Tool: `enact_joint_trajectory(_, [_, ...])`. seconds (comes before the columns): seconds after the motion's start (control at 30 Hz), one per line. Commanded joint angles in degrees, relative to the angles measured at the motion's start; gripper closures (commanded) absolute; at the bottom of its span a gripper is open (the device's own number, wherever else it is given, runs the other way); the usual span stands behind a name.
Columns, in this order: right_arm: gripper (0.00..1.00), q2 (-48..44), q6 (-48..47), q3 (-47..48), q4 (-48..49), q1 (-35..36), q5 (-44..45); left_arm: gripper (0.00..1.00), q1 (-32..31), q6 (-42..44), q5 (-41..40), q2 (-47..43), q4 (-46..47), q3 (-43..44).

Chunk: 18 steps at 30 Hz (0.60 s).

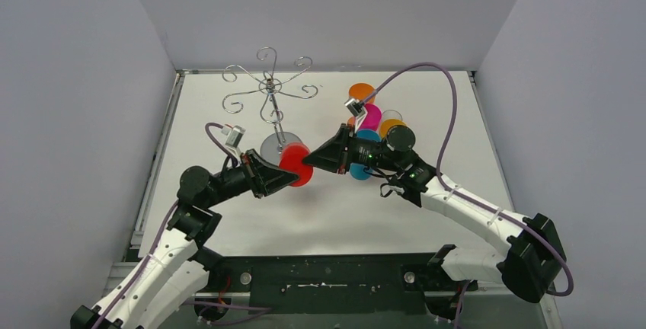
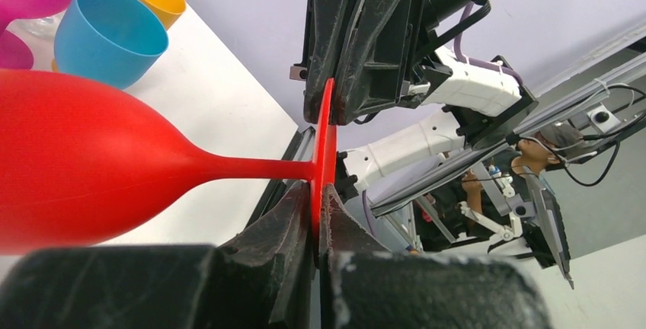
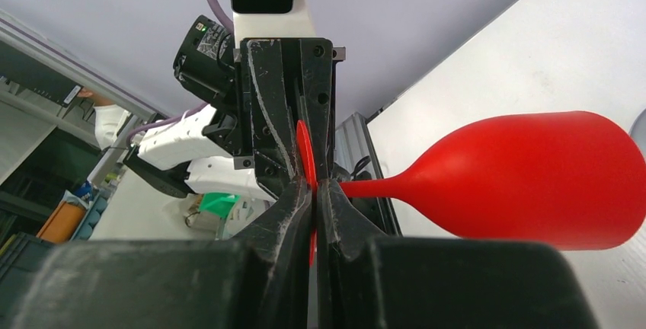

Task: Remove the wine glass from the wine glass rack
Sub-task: Place the wine glass at the center of the board.

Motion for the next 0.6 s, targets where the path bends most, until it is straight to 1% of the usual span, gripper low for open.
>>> enact_joint_trajectory(0.0, [0.98,-1.9,0.5,-0.3,7.2,0.7,-0.3,1.0,-3.5,4.0,1.8,0.6,-1.8,2.1])
enact_joint_trajectory(0.17, [0.81,-2.8,-0.5,-0.6,7.2,0.6,0.0,1.0,-7.1,10.9,0.7,0.4,-7.5,4.2])
enact_joint_trajectory(0.2, [0.76,-3.2,-1.1,-0.4,5.9,0.4,0.6,1.0,-7.6,12.3,0.6,0.4,-8.8,4.6])
enact_joint_trajectory(0.27, [0.59,-4.3,-3.1,0.3,2.5,0.1,2.2,1.0,-8.5,15.3,-0.4,0.0,-11.6,5.2])
enact_joint_trajectory(0.33, [0.38,-5.5,-5.8,1.4,-2.1,-0.5,4.1,1.0,-9.2,17.5,-2.6,-0.9,-14.1,4.7])
enact_joint_trajectory(0.37, [0.33,-6.2,-7.2,2.0,-4.4,-0.9,5.1,1.0,-9.5,18.2,-3.1,-1.6,-14.4,4.0])
enact_joint_trajectory(0.47, [0.24,-8.9,-10.0,2.7,-8.9,-2.7,9.2,1.0,-10.6,21.0,-3.5,-4.7,-14.6,1.8])
enact_joint_trajectory(0.57, [0.15,-12.3,-10.5,2.0,-13.9,-5.3,16.1,1.0,-11.2,25.2,-4.4,-8.8,-15.7,0.1])
